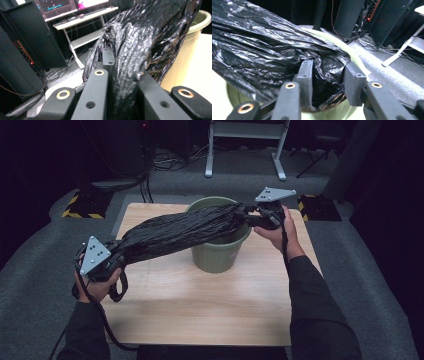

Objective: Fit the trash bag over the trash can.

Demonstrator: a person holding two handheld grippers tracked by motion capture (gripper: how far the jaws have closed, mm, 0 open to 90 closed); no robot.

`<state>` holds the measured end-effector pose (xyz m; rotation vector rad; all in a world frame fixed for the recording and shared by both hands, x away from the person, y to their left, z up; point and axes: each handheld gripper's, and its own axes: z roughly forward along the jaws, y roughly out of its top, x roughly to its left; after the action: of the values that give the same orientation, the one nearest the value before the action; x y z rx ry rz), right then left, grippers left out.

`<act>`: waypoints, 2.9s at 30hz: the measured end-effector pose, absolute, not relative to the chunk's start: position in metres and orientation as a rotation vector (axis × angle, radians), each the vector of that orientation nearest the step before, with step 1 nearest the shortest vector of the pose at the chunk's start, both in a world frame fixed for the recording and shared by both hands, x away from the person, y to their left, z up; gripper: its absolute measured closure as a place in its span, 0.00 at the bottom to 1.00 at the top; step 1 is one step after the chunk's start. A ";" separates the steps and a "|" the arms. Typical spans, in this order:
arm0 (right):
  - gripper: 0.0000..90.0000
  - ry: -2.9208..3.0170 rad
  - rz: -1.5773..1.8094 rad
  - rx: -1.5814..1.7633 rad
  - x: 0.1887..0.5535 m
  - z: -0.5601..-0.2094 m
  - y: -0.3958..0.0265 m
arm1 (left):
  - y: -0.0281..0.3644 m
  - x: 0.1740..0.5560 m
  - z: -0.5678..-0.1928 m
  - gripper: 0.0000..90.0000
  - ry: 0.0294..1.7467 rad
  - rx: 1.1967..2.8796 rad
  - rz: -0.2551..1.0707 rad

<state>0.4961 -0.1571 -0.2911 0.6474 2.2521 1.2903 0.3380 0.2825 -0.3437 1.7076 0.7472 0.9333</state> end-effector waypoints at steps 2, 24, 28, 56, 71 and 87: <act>0.75 2.275 1.253 0.633 0.497 -0.293 -0.150 | 0.280 0.338 -0.342 0.98 0.733 1.706 0.928; 0.60 2.493 0.942 0.629 0.515 -0.314 -0.103 | 0.207 0.387 -0.325 0.98 0.700 1.831 0.923; 0.56 2.460 1.009 0.664 0.516 -0.313 -0.109 | 0.206 0.391 -0.326 0.98 0.709 1.840 0.923; 0.66 2.466 1.203 0.505 0.492 -0.318 -0.123 | 0.196 0.399 -0.328 0.98 0.730 1.826 0.902; 0.37 2.310 1.279 0.698 0.497 -0.311 -0.138 | 0.160 0.408 -0.328 0.98 0.661 1.875 0.856; 0.54 2.387 1.405 0.446 0.473 -0.305 -0.108 | 0.126 0.413 -0.329 0.96 0.615 1.907 0.821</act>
<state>0.4727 -0.1083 -0.3049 0.4455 2.3869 1.4053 0.4128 0.1257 -0.3288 1.9074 0.6148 0.8212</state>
